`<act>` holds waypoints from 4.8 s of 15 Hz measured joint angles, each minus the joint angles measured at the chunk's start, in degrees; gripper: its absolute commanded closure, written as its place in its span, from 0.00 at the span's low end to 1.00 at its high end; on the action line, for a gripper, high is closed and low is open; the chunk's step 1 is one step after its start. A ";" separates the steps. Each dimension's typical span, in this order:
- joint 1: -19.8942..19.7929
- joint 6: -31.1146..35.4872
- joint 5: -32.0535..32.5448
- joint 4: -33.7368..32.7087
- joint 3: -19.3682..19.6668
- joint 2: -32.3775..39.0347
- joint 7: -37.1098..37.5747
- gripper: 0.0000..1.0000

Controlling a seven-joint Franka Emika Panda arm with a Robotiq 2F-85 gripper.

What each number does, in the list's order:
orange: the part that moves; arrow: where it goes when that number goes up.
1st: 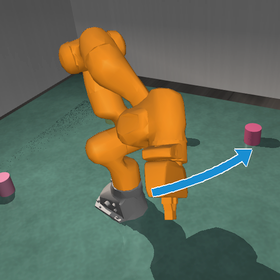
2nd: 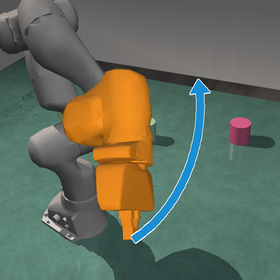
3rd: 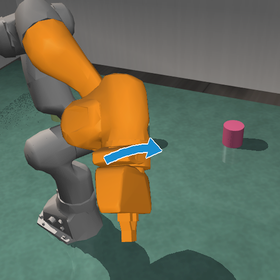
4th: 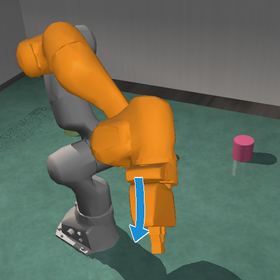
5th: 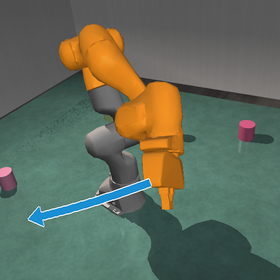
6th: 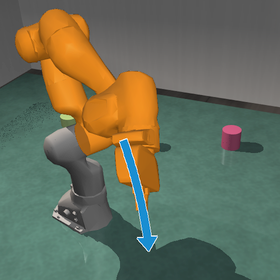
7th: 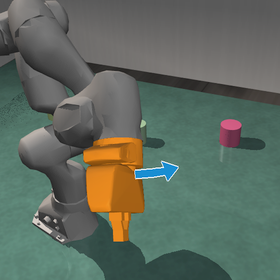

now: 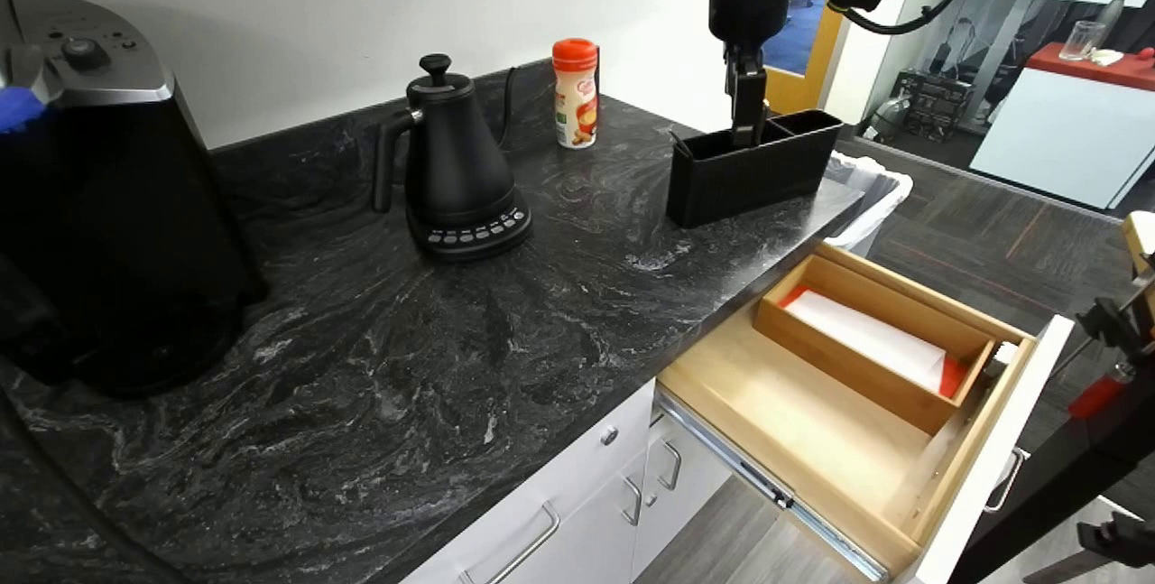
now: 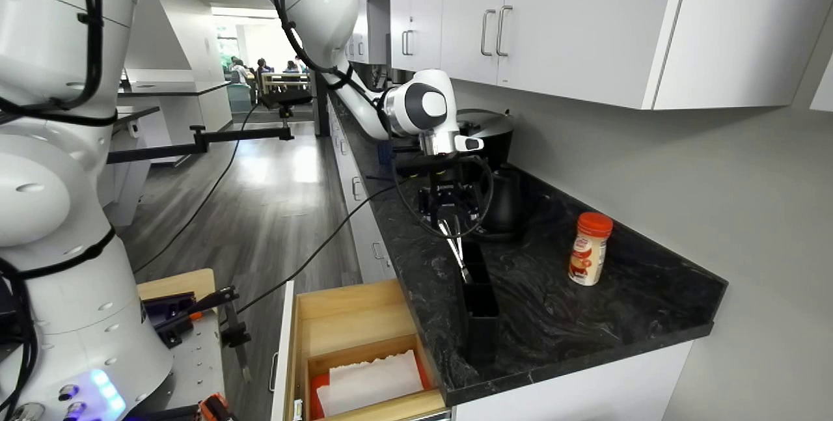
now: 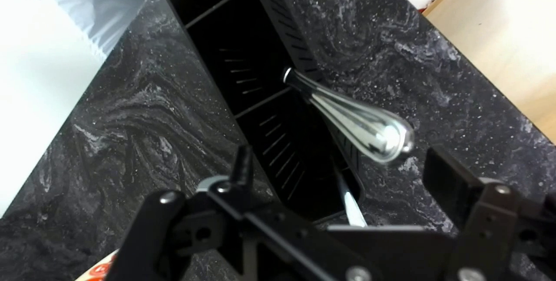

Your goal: Take the butter knife out of the cutlery holder and put it in the open drawer on the right

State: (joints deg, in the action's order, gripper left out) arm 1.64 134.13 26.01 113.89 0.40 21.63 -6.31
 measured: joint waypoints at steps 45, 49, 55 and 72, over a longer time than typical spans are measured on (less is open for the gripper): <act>6.38 -4.52 9.60 1.69 3.03 -0.49 25.49 0.72; 6.46 -4.57 9.64 1.70 2.92 -0.50 25.49 0.93; 6.68 -6.99 11.63 1.55 2.76 -0.73 25.49 0.92; 6.67 -18.55 17.98 -1.49 1.98 -0.44 22.73 0.92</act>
State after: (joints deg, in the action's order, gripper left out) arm 8.31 115.58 43.98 112.40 2.37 21.19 16.43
